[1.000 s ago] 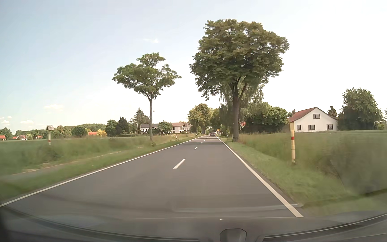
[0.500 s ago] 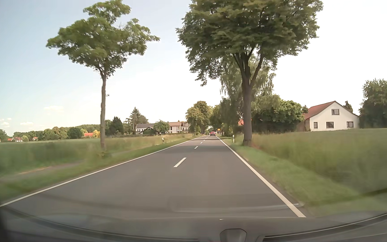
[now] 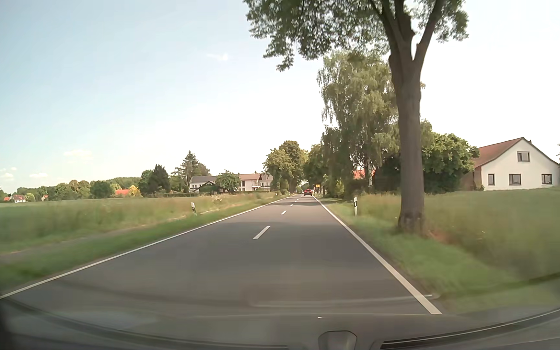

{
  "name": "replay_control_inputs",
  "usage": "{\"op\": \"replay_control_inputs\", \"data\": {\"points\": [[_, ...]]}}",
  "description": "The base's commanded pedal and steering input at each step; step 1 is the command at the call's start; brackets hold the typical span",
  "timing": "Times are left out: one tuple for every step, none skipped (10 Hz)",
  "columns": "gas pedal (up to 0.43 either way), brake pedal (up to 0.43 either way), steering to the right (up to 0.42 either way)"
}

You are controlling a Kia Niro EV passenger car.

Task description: Follow the waypoints while adhering to traffic rules and regulations

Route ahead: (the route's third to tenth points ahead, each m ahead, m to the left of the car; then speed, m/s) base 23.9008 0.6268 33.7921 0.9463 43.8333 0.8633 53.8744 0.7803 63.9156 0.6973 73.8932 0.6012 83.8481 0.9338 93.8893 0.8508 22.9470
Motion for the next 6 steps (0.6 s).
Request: {"op": "replay_control_inputs", "data": {"points": [[0.0,0.006,0.002],[0.0,0.006,0.003],[0.0,0.006,0.002],[0.0,0.006,0.003],[0.0,0.006,0.003],[0.0,0.006,0.003]]}}
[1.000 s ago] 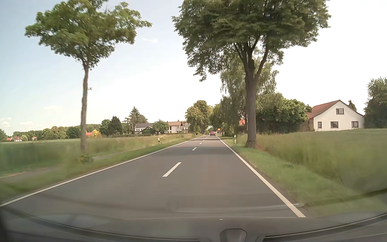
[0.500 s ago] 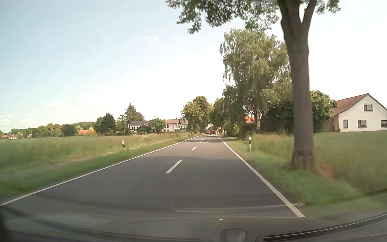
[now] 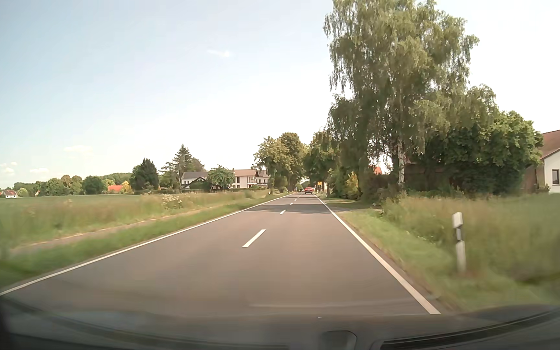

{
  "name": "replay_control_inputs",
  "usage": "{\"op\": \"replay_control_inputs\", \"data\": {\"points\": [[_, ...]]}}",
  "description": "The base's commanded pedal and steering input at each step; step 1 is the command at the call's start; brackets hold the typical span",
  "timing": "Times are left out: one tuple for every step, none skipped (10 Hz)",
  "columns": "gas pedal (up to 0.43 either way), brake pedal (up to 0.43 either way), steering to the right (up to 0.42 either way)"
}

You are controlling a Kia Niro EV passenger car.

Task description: Follow the waypoints while adhering to traffic rules and regulations

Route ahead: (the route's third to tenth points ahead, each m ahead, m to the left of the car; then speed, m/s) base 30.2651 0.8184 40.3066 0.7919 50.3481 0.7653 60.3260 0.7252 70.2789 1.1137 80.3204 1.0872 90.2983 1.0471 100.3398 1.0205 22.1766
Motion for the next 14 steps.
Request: {"op": "replay_control_inputs", "data": {"points": [[0.0,0.006,0.003],[0.0,0.006,0.003],[0.0,0.006,0.003],[0.0,0.006,0.003],[0.0,0.006,0.003],[0.0,0.006,0.002],[0.0,0.006,0.003],[0.0,0.03,0.003],[0.0,0.085,0.003],[0.0,0.11,0.003],[0.0,0.128,0.003],[0.0,0.146,0.003],[0.0,0.159,0.004],[0.0,0.165,0.004]]}}
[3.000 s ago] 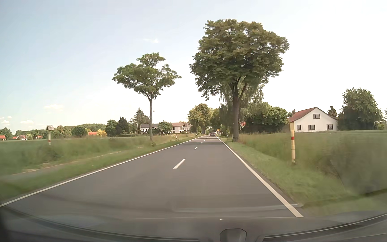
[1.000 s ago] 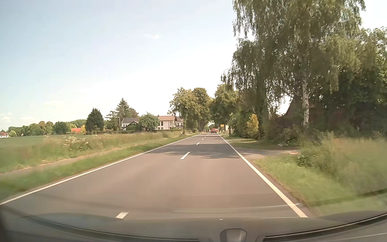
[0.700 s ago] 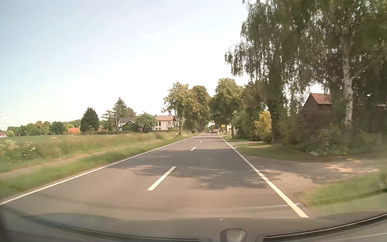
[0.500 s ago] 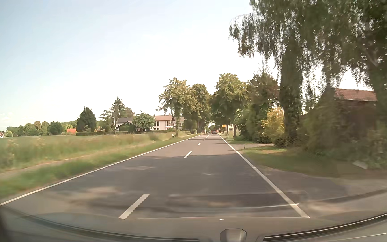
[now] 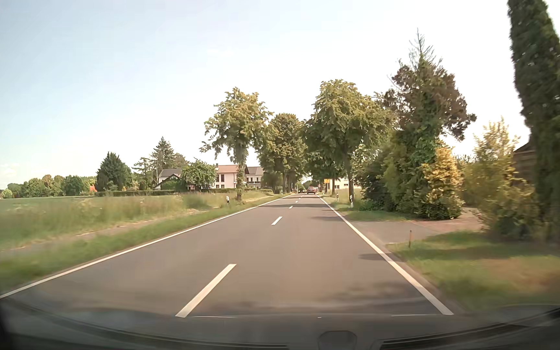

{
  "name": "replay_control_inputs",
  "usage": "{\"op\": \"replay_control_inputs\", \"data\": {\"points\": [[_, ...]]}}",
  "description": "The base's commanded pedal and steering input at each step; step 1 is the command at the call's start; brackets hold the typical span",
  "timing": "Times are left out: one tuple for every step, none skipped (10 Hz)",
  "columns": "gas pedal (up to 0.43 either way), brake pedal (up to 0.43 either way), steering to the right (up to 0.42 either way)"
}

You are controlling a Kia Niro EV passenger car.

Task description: Follow the waypoints while adhering to traffic rules and regulations

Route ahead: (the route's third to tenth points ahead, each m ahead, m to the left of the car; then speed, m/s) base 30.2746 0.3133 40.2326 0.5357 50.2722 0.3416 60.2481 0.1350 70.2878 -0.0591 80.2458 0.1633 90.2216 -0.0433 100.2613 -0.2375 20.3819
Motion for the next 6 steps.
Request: {"op": "replay_control_inputs", "data": {"points": [[0.0,0.165,0.004],[0.0,0.171,0.004],[0.0,0.171,0.004],[0.0,0.171,0.004],[0.0,0.177,0.005],[0.0,0.177,0.007]]}}
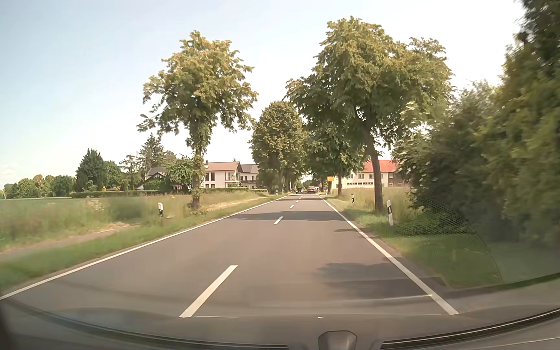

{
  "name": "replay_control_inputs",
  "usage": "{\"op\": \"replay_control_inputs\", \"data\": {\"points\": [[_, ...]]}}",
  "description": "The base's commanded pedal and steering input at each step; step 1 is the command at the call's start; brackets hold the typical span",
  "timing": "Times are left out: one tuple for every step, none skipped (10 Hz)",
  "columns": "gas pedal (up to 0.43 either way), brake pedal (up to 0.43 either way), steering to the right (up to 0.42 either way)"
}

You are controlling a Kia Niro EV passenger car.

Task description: Follow the waypoints while adhering to traffic rules and regulations

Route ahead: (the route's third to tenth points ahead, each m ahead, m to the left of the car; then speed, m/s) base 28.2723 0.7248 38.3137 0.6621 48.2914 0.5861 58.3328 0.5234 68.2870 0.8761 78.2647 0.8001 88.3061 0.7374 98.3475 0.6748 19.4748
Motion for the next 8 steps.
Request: {"op": "replay_control_inputs", "data": {"points": [[0.0,0.177,0.008],[0.0,0.183,0.008],[0.0,0.183,0.008],[0.0,0.183,0.007],[0.0,0.183,0.006],[0.0,0.183,0.005],[0.0,0.189,0.005],[0.0,0.195,0.004]]}}
